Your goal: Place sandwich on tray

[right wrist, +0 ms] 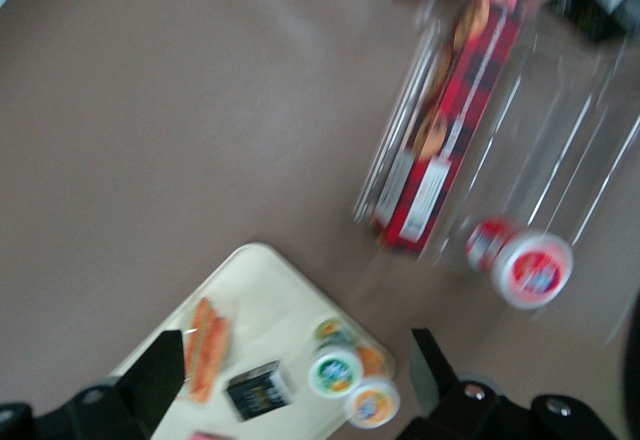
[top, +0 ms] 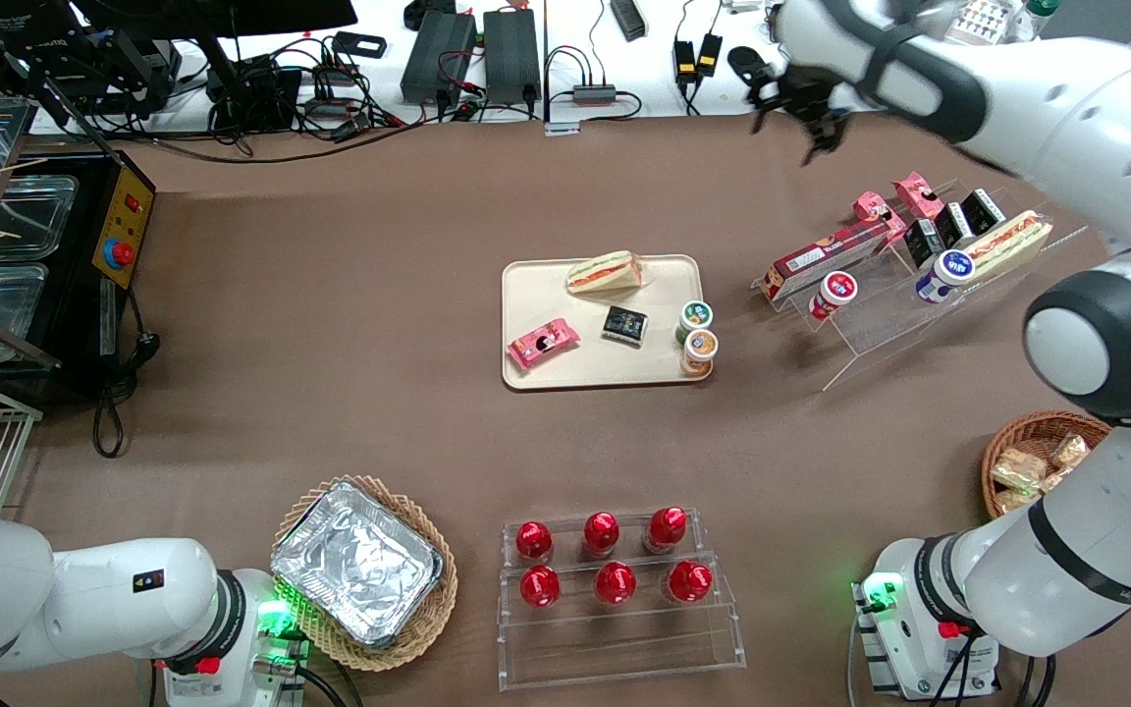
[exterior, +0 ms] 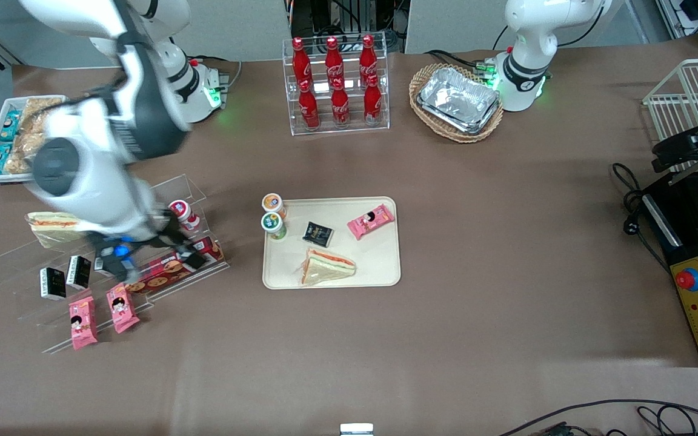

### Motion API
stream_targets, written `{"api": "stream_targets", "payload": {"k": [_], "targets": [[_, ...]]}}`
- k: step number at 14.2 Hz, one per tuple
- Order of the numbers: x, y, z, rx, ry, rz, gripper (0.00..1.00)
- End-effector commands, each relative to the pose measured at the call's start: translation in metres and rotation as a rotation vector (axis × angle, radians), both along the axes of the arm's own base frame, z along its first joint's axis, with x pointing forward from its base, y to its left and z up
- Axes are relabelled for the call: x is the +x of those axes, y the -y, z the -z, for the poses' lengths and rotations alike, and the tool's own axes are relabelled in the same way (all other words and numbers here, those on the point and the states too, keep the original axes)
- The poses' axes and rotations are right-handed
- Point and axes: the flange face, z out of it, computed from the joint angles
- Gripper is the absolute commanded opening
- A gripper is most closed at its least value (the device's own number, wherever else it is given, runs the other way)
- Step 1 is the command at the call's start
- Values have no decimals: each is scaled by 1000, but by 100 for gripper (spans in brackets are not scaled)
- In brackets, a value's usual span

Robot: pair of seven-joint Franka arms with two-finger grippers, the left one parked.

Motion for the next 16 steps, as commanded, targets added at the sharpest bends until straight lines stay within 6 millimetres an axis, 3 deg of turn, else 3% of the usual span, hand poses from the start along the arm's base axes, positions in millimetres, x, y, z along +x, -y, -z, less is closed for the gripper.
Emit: {"api": "stream_targets", "payload": {"k": [1,5,9,14,16], "targets": [[-9,90,-32,44,19,-383,100],[-12,176,-52,49,68,-658,100],[-41,211,-71,27,67,-745,100],[-73,228,-81,-16,82,-814,100],[-76,233,-85,-16,83,-811,100]]}}
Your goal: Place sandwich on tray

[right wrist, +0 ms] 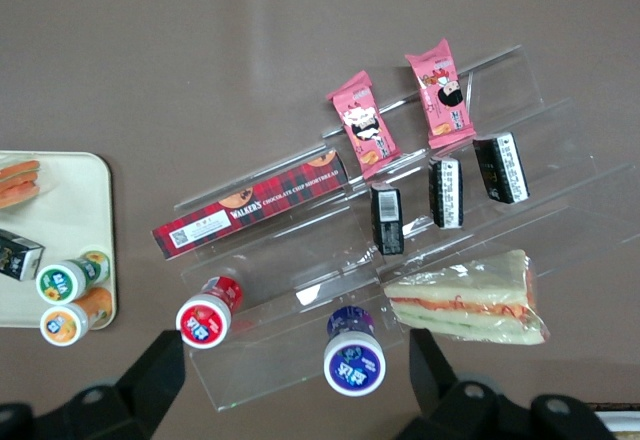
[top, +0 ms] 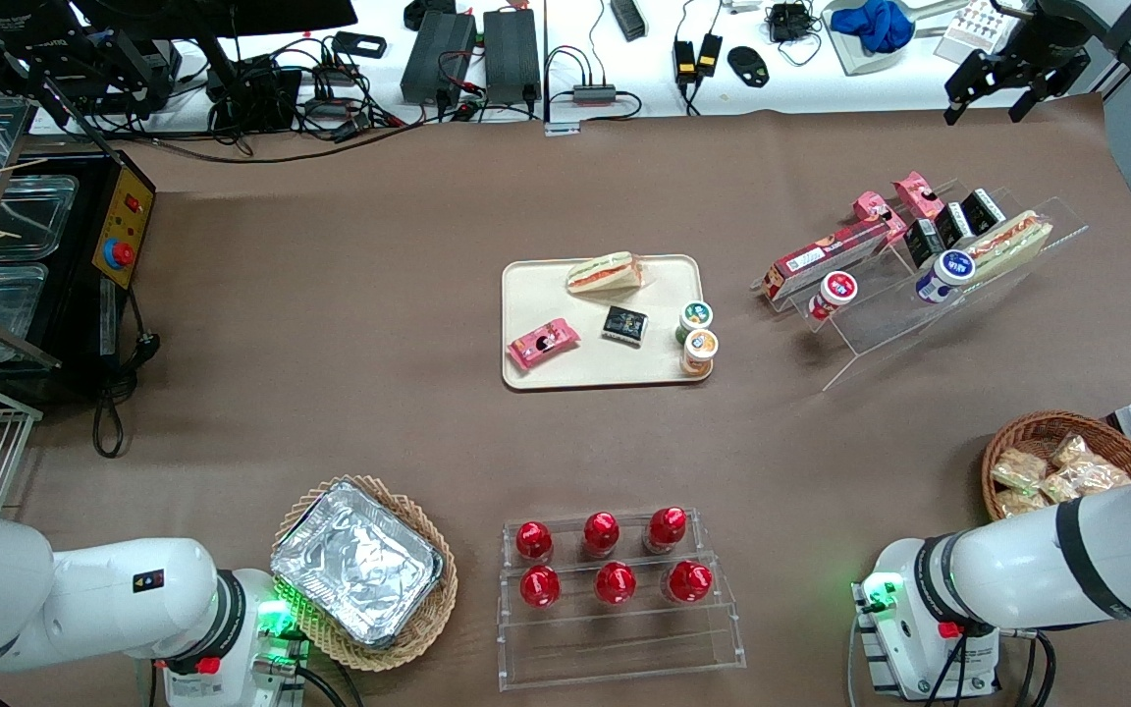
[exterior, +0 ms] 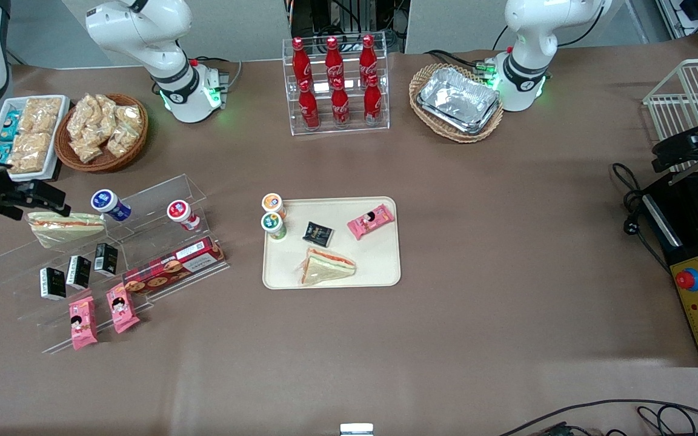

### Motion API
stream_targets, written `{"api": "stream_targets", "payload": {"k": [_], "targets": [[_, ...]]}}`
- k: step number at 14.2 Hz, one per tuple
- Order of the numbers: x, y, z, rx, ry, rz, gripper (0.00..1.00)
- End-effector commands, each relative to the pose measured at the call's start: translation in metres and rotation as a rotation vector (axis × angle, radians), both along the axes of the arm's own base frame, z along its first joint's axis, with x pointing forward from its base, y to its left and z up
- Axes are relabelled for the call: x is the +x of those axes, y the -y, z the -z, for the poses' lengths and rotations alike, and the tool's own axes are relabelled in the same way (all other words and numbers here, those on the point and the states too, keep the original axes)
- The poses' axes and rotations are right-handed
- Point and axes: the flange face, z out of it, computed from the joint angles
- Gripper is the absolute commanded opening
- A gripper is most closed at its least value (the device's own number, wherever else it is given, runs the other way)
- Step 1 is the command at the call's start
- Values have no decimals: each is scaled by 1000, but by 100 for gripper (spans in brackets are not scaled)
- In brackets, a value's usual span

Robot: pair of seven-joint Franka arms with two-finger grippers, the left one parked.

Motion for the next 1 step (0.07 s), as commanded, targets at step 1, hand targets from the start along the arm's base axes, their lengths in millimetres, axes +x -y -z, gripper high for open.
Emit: {"api": "stream_targets", "payload": {"k": [1], "targets": [[-19,10,-5,-5,18,-10,100]]}}
